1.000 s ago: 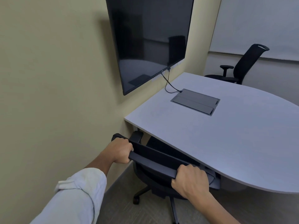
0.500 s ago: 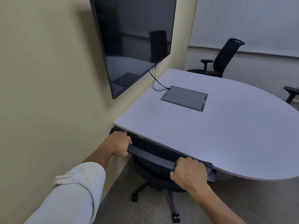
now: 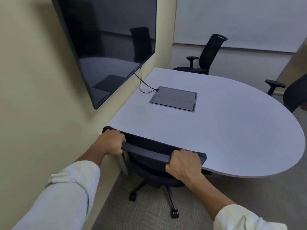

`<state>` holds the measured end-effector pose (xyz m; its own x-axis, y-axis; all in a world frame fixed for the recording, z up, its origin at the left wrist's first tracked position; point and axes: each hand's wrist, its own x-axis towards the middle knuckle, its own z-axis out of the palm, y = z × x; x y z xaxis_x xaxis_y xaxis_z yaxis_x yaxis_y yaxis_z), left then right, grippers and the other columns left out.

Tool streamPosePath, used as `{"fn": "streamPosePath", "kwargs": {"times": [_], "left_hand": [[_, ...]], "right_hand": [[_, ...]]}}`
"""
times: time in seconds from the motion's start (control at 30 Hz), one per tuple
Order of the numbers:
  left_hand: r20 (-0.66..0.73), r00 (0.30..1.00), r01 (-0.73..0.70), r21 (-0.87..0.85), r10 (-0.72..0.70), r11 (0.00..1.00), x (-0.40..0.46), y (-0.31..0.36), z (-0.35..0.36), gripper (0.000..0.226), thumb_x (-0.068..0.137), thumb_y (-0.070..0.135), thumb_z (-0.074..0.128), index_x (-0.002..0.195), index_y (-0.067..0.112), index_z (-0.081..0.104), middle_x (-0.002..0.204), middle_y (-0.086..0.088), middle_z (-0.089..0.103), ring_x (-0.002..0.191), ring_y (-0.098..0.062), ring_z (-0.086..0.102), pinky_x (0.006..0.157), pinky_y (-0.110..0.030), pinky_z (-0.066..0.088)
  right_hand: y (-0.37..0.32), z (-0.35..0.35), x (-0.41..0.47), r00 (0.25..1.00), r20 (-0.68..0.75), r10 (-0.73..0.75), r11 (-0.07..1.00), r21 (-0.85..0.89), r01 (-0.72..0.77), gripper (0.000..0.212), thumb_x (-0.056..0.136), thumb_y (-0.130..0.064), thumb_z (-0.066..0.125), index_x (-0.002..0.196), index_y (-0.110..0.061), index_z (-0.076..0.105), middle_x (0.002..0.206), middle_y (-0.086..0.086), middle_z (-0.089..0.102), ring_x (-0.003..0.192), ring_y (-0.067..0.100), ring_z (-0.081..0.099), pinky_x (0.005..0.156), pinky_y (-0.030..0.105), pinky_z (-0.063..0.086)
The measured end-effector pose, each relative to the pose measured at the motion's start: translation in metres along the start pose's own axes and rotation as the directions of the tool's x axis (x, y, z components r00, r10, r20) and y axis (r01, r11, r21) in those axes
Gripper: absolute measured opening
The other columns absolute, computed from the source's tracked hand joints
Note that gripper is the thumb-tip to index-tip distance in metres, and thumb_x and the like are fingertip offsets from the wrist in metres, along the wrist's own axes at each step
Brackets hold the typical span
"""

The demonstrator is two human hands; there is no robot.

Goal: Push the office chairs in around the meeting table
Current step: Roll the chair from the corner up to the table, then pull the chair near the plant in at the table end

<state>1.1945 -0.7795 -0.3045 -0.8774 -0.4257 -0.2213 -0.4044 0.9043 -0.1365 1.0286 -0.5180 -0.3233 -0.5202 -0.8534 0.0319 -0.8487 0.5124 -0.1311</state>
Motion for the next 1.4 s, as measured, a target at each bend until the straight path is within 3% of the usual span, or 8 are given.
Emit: {"fn": "streamPosePath", "kwargs": {"times": [0.2,0.4,0.47,0.57,0.7,0.83,1.0,1.4], "left_hand": [[-0.066,0.997,0.035,0.015,-0.034,0.999,-0.002,0.001,0.006,0.011,0.062,0.026,0.060,0.059,0.026,0.049,0.054,0.008,0.049,0.057,-0.017,0.052,0.053,-0.031,0.030],[-0.280,0.954,0.059,-0.168,-0.105,0.984,-0.018,0.024,0.009,0.011,0.059,0.006,0.069,0.063,0.009,0.059,0.063,-0.009,0.060,0.063,-0.034,0.059,0.059,-0.036,0.036],[-0.340,0.934,0.028,-0.230,-0.107,0.973,-0.026,0.042,0.009,0.019,0.059,0.010,0.070,0.070,0.015,0.055,0.063,-0.001,0.054,0.061,-0.029,0.056,0.059,-0.036,0.037],[-0.456,0.889,-0.098,-0.271,-0.038,0.958,-0.033,0.072,0.010,0.025,0.066,0.035,0.068,0.082,0.025,0.052,0.072,0.009,0.053,0.066,-0.020,0.053,0.064,-0.037,0.039],[-0.513,0.850,-0.259,-0.209,0.120,0.943,-0.033,0.112,0.003,0.053,0.081,0.059,0.061,0.115,0.018,0.055,0.108,0.002,0.059,0.099,-0.017,0.053,0.086,-0.038,0.045],[-0.540,0.821,-0.309,-0.146,0.186,0.940,-0.021,0.170,-0.021,0.070,0.089,0.071,0.045,0.133,0.017,0.048,0.132,-0.004,0.055,0.124,-0.021,0.049,0.104,-0.040,0.039],[-0.526,0.837,-0.278,-0.175,0.149,0.945,0.011,0.272,-0.067,0.086,0.090,0.074,0.035,0.147,0.010,0.038,0.151,-0.010,0.043,0.143,-0.026,0.031,0.115,-0.044,0.028],[-0.540,0.805,-0.361,-0.116,0.246,0.925,0.110,0.578,-0.174,0.105,0.082,0.084,0.018,0.156,0.009,0.015,0.164,-0.011,0.017,0.151,-0.027,0.011,0.122,-0.049,0.015]], "right_hand": [[0.002,0.005,0.003,0.995,-0.080,-0.055,0.998,-0.031,0.052,0.028,0.071,-0.042,0.050,0.054,-0.025,0.036,0.047,-0.009,0.036,0.040,0.014,0.032,0.043,0.027,0.020],[0.001,-0.004,-0.010,0.995,-0.091,-0.036,0.999,0.004,0.036,0.023,0.076,-0.043,0.053,0.062,-0.026,0.052,0.052,-0.008,0.046,0.046,0.018,0.047,0.045,0.029,0.030],[0.004,-0.007,-0.020,0.992,-0.115,-0.046,0.996,0.066,0.054,0.021,0.078,-0.042,0.055,0.066,-0.024,0.054,0.055,-0.007,0.050,0.051,0.020,0.051,0.049,0.031,0.038],[0.024,-0.008,-0.039,0.973,-0.188,-0.136,0.975,0.151,0.165,0.027,0.083,-0.035,0.057,0.100,-0.015,0.065,0.084,0.003,0.067,0.080,0.023,0.059,0.073,0.037,0.049],[0.068,-0.011,-0.069,0.931,-0.277,-0.238,0.944,0.160,0.289,0.050,0.088,-0.034,0.056,0.132,-0.010,0.054,0.125,0.008,0.062,0.115,0.023,0.051,0.095,0.037,0.046],[0.129,-0.023,-0.097,0.933,-0.343,-0.112,0.977,0.133,0.166,0.063,0.091,-0.045,0.053,0.143,-0.011,0.046,0.143,0.011,0.053,0.135,0.027,0.043,0.110,0.041,0.038],[0.231,-0.052,-0.137,0.947,-0.316,0.053,0.998,0.059,-0.036,0.080,0.090,-0.064,0.040,0.151,-0.011,0.034,0.152,0.012,0.043,0.143,0.029,0.033,0.114,0.043,0.031],[0.483,-0.144,-0.254,0.854,-0.412,0.316,0.938,0.003,-0.346,0.084,0.085,-0.067,0.046,0.144,-0.008,0.039,0.130,0.010,0.055,0.118,0.026,0.048,0.096,0.040,0.044]]}}
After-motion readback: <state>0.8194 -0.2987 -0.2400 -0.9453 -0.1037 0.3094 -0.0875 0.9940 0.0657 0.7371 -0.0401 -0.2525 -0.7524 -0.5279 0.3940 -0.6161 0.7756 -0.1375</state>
